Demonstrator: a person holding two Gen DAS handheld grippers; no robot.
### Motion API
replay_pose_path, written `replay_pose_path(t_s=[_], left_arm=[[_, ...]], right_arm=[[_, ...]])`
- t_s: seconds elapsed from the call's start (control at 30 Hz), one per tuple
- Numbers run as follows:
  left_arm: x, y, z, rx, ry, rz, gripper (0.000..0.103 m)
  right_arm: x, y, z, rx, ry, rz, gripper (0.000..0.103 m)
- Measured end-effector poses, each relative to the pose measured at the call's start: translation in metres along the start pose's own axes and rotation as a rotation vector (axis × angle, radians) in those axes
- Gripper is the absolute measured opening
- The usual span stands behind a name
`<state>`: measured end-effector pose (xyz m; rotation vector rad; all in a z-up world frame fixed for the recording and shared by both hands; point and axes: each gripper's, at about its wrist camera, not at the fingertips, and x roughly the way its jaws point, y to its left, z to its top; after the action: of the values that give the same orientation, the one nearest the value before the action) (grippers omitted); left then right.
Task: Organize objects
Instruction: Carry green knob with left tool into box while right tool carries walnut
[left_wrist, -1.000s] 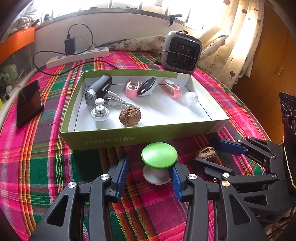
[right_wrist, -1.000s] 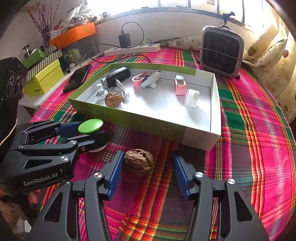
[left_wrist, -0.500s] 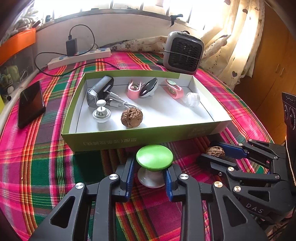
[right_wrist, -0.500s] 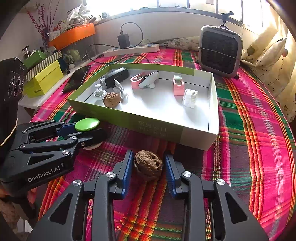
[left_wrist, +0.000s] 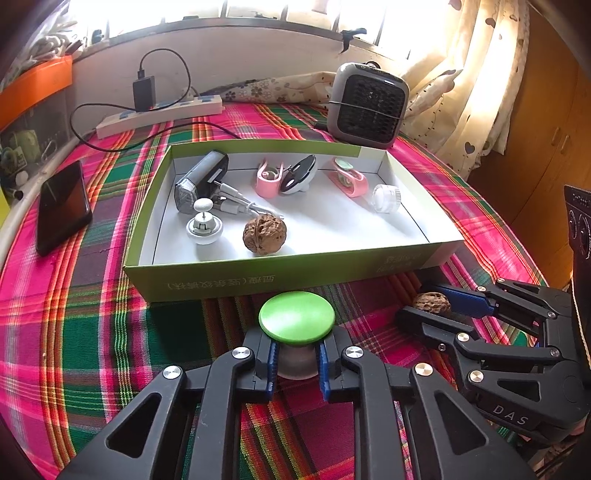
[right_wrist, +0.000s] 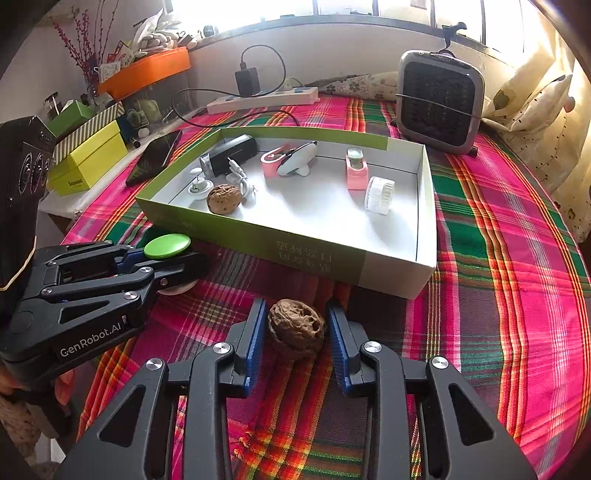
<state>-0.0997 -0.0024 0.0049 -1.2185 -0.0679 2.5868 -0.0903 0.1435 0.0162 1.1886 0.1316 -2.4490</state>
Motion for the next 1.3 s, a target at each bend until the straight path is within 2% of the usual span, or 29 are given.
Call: replay_pose_path(t_s=[0.63,1.3], left_arm=[[-0.006,-0.003,0.001,0.014,-0.013,0.0,0.015],[-0.03,-0.012,0.017,0.036,-0.08,-0.011,0.015]], right_arm=[[-0.007,-0.001,0.001,0.013,-0.015,0.019,0.033],[-0.026,-0.01,0.017,0.027,-0.074,0.048,0.033]])
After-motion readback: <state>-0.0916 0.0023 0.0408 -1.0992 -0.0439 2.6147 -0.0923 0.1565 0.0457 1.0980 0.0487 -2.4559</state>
